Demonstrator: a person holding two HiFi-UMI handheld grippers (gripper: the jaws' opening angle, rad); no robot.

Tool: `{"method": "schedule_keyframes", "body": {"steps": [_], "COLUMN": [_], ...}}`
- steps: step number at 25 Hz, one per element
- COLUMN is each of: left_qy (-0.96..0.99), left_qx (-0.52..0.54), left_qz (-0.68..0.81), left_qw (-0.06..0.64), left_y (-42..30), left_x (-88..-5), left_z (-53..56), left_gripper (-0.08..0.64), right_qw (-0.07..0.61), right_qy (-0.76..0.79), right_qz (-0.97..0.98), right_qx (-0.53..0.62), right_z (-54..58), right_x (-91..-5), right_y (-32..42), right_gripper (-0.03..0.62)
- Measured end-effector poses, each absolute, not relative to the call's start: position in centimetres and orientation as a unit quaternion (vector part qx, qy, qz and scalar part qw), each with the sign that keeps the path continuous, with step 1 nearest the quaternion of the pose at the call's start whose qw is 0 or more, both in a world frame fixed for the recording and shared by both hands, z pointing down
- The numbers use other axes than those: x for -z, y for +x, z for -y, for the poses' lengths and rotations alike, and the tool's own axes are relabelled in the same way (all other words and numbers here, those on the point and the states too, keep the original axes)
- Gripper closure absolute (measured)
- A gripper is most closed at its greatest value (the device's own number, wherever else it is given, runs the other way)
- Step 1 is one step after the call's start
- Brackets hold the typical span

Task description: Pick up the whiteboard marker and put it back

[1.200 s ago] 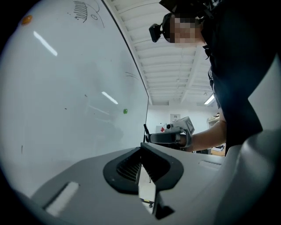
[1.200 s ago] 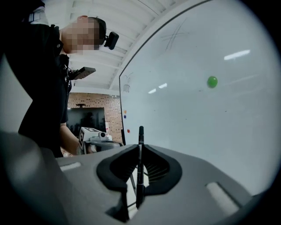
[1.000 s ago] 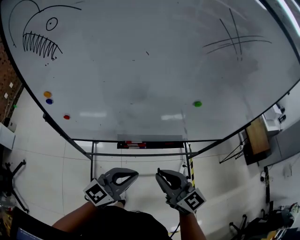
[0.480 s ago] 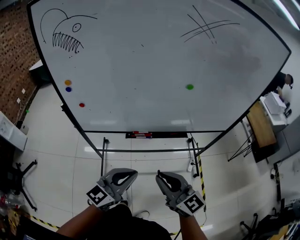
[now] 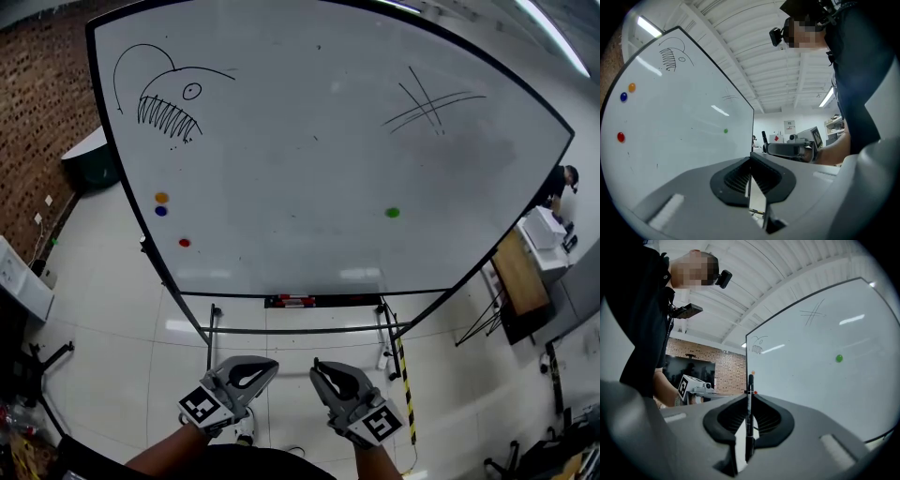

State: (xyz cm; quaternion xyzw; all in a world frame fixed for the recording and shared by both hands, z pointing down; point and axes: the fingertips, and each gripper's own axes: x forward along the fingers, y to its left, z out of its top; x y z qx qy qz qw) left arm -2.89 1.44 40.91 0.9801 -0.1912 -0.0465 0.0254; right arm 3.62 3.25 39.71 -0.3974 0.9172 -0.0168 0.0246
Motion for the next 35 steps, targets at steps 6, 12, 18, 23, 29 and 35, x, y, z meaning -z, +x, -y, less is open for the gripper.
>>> {"method": "schedule_keyframes", "body": {"steps": [6, 12, 18, 23, 29, 35], "left_qy": [0.98, 0.982, 0.983, 0.983, 0.981, 0.98], "left_qx": [0.05, 0.054, 0.052, 0.054, 0.048, 0.051], "left_qz": [0.19, 0.179, 0.173, 0.172, 0.186, 0.189], "left_qw": [0.031, 0.025, 0.019, 0.022, 0.025, 0.026], "left_y": [-4.5, -4.6, -4.5, -4.6, -4.8, -5.1], "left_x": [-40.4, -40.1, -40.2, -40.3, -40.7, -40.7], "left_z": [0.1, 0.3, -0.1, -0.3, 0.0, 0.2], "left_gripper": [0.558, 0.558, 0.558, 0.558, 0.558, 0.558], "right_qw": [0.018, 0.01, 0.008, 0.01, 0.013, 0.02], "right_qy": [-0.406, -0.406, -0.402, -0.399, -0.396, -0.395], "right_qz": [-0.914, -0.914, -0.916, -0.917, -0.918, -0.918], "right_qx": [0.016, 0.01, 0.009, 0.009, 0.012, 0.016], "right_z": [-2.0, -1.6, -1.8, -2.0, -2.0, -1.9], "right_x": [-39.2, -39.0, -39.2, -39.3, -39.3, -39.3], "right_y": [2.3, 1.6, 1.1, 0.8, 0.5, 0.4], "right_gripper": [0.555, 0.555, 0.555, 0.555, 0.555, 0.555]}}
